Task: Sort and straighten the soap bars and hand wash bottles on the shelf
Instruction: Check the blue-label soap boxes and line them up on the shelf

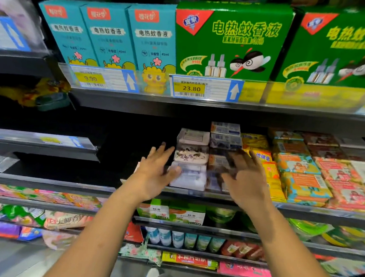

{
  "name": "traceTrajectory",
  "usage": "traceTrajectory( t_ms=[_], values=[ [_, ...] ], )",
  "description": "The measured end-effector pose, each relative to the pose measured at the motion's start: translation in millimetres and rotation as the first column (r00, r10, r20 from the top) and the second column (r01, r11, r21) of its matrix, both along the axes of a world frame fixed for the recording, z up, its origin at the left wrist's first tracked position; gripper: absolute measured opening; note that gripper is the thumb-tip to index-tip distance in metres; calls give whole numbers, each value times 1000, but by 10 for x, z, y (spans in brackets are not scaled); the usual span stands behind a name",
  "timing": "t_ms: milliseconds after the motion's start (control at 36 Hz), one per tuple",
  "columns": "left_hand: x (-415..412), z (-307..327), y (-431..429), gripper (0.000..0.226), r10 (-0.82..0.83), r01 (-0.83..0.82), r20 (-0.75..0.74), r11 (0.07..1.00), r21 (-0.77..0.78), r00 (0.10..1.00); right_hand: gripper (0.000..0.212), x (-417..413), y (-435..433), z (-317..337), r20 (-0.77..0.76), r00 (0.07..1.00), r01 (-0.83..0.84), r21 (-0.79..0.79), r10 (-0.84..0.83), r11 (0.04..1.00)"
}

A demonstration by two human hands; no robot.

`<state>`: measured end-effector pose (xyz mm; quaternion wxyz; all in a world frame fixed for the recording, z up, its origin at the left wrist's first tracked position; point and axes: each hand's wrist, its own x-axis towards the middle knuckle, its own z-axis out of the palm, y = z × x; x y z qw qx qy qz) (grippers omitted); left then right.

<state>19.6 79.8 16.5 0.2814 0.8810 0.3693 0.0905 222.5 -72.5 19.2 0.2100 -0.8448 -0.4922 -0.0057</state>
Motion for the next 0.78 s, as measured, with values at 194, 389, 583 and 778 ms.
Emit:
traceTrajectory(
  t_ms=[194,389,583,778],
  values=[
    [590,1,-232,72,-99,162,-219,942,294,971,57,251,-115,-9,-183,980,42,-205,-80,978],
    [712,-128,-200,64,-48,99,-225,970,220,973,49,318,5,2,-178,978,93,-90,-108,992],
    [711,-217,-245,57,15,46,-173,938,342,985,76,381,-124,31,-260,965,55,121,-22,991],
    [718,-251,-274,53,72,-5,-143,907,421,987,74,251,-443,92,-323,944,139,233,-58,963]
  ],
)
